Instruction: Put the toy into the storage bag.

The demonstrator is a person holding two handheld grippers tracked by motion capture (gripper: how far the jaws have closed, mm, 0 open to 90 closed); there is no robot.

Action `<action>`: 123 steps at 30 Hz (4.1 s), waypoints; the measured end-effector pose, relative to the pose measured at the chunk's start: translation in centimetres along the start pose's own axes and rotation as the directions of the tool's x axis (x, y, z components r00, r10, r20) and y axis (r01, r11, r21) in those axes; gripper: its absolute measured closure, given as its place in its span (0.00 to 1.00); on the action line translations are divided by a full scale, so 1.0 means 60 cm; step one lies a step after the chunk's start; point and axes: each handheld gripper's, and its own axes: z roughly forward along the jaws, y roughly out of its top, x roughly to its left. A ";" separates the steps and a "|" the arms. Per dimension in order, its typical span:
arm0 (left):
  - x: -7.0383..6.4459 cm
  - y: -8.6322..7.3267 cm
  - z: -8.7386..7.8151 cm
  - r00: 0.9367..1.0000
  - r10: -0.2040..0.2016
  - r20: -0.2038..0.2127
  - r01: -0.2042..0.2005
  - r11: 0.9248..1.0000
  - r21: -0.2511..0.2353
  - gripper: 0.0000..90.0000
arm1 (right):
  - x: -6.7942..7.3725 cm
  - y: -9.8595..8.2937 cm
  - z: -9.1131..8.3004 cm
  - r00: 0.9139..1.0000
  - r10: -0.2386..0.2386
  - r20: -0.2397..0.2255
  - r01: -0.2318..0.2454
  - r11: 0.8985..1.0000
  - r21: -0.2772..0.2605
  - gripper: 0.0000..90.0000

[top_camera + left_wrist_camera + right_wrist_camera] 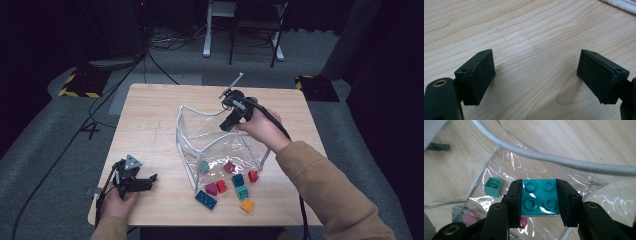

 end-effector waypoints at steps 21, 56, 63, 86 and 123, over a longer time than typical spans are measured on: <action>0.000 0.000 0.000 1.000 0.000 0.000 0.000 1.000 0.001 0.17 | -0.001 -0.013 -0.006 0.997 -0.063 0.044 0.065 0.997 -0.033 0.51; 0.000 0.000 0.000 1.000 -0.003 -0.002 0.003 1.000 -0.001 0.17 | 0.025 -0.244 -0.197 0.997 0.044 0.062 -0.006 0.853 -0.521 0.50; 0.001 0.000 0.000 1.000 -0.005 -0.004 0.005 1.000 0.002 0.17 | 0.024 -0.282 -0.204 0.995 0.066 0.070 -0.020 0.851 -0.524 0.51; 0.001 0.000 0.000 1.000 -0.005 -0.004 0.005 1.000 0.002 0.17 | 0.045 -0.380 -0.065 0.993 0.113 0.038 -0.082 0.882 -0.464 0.49; 0.000 0.000 0.000 1.000 -0.006 -0.008 0.006 1.000 -0.001 0.17 | 0.062 -0.389 0.135 0.990 0.125 0.059 -0.097 0.934 -0.343 0.66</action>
